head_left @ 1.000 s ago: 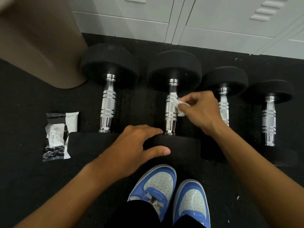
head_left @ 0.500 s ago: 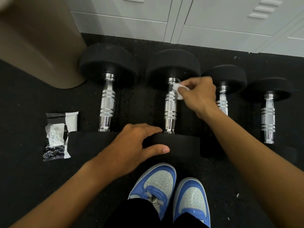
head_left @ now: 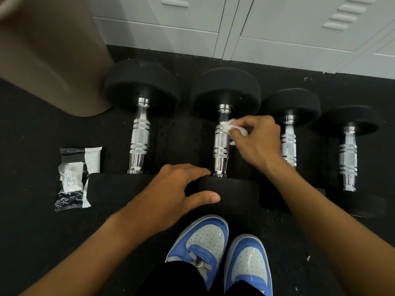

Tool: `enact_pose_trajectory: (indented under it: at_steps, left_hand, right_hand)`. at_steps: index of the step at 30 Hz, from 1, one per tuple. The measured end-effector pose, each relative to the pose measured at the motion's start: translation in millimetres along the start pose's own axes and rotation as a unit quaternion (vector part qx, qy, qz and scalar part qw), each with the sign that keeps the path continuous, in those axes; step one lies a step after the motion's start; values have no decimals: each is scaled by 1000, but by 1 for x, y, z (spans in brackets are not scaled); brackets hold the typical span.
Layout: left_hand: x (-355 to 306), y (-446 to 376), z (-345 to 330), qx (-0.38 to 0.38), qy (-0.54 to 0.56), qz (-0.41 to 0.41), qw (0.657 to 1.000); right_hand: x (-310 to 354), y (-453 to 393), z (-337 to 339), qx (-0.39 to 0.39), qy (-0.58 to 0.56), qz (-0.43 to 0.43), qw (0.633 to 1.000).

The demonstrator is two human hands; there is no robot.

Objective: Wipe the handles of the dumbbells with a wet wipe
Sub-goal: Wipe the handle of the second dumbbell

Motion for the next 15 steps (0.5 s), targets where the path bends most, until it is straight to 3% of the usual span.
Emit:
enact_pose_trajectory:
  at_steps: [4, 9, 15]
  left_hand:
    - [-3, -1, 1, 3, -3, -3, 1000]
    - [-2, 0, 1, 2, -4, -5, 1000]
    - [-3, -1, 0, 1, -4, -9, 1000]
  right_hand:
    - [-5, -13, -3, -2, -2, -31, 1000]
    - [10, -6, 1, -29, -10, 27, 999]
    - [-5, -17, -6, -11, 12, -37, 999]
Point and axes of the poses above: each hand's wrist, its own y-axis away from the middle knuckle, its own z-axis out of the back of the hand, x = y × z, the point moved 7 cm from there along -y, towards the middle knuckle, and after that the axes turned 11 degrees about -x, right-handed, at the moved point
